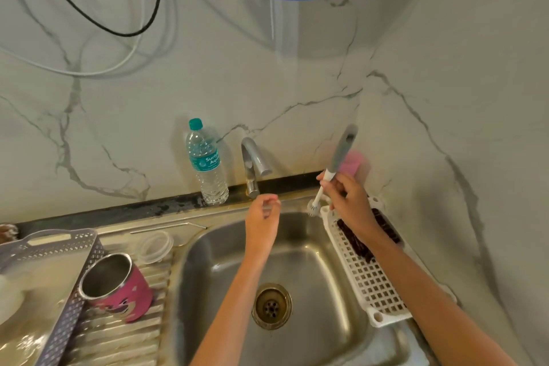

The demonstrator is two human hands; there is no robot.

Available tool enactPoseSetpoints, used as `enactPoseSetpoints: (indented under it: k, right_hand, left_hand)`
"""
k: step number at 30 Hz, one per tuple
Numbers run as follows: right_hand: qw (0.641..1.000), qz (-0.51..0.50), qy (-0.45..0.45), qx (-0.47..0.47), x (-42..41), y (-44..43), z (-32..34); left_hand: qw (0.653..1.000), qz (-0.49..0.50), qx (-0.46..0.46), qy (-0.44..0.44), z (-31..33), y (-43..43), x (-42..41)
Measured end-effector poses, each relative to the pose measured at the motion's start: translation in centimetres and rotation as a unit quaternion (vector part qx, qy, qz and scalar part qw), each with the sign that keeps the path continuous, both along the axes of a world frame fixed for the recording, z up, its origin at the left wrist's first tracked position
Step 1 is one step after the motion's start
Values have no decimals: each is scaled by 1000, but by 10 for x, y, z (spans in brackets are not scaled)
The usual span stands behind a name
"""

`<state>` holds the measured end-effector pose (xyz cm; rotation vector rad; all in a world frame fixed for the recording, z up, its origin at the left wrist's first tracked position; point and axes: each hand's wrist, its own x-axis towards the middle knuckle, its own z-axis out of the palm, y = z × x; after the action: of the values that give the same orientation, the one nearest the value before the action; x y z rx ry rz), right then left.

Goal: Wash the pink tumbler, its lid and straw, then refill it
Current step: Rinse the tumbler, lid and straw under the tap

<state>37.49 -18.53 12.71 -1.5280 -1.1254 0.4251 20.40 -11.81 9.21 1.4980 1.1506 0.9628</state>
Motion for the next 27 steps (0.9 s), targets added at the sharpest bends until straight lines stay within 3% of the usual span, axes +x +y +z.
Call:
enactPoseSetpoints:
  k: [14,27]
  right_hand:
    - [978,-149,-83,117,113,71,78]
    - [972,-167,-149,-77,158,145,-1]
  left_hand:
    - [993,-13,-92,-73,17,34,68]
    - [988,28,-149,-10,-29,51,49]
